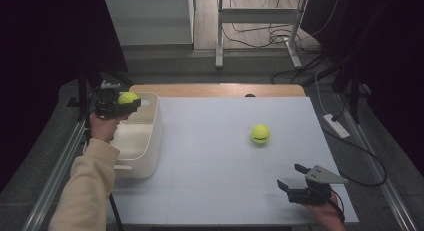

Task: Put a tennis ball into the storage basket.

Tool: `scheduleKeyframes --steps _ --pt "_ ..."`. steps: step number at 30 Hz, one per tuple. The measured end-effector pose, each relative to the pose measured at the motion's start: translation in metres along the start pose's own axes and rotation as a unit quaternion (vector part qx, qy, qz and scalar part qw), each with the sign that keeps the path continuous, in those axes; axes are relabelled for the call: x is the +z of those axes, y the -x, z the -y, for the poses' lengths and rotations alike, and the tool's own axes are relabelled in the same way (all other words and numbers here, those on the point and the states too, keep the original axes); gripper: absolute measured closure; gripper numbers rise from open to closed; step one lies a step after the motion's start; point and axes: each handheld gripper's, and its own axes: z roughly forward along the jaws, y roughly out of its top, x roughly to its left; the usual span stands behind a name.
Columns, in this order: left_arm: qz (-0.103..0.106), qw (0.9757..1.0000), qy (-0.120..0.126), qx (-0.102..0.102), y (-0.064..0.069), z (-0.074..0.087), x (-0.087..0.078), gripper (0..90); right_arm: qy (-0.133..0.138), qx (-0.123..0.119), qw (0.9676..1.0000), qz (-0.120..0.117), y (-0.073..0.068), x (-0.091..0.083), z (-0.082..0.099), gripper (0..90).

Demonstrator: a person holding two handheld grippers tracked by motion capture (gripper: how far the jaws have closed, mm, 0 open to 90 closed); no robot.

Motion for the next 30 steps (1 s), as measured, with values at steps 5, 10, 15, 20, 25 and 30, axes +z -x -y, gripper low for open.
scheduleKeyframes --steps 5,10,15,20,25,30 --pt "-0.003 0.9999 -0.014 0.0 -0.0023 0.0007 0.0034 26.5 0.001 0.0 1.0 0.0 0.0004 0.0002 0.0004 12.7" --pt "-0.006 0.9999 -0.012 0.001 -0.0026 0.0008 0.0032 26.4 0.0 0.0 1.0 0.0 0.0007 0.0002 0.0006 12.7" --pt "-0.007 0.9999 -0.008 0.004 -0.0022 0.0 0.0016 26.4 0.001 0.0 1.0 0.0 0.0004 0.0002 0.0004 12.7" --pt "-0.009 0.9999 -0.004 0.004 -0.0009 -0.0004 0.0003 26.4 0.0 0.0 1.0 -0.001 0.0004 0.0003 0.0005 12.7" --pt "-0.011 0.9999 -0.002 0.006 0.0002 -0.001 -0.0003 26.1 0.001 -0.001 1.0 0.0 0.0006 0.0001 0.0004 12.7" --pt "-0.013 0.9998 0.014 -0.001 0.0017 -0.0036 -0.0046 15.7 0.001 0.0 1.0 0.001 0.0006 -0.0001 0.0003 12.7"
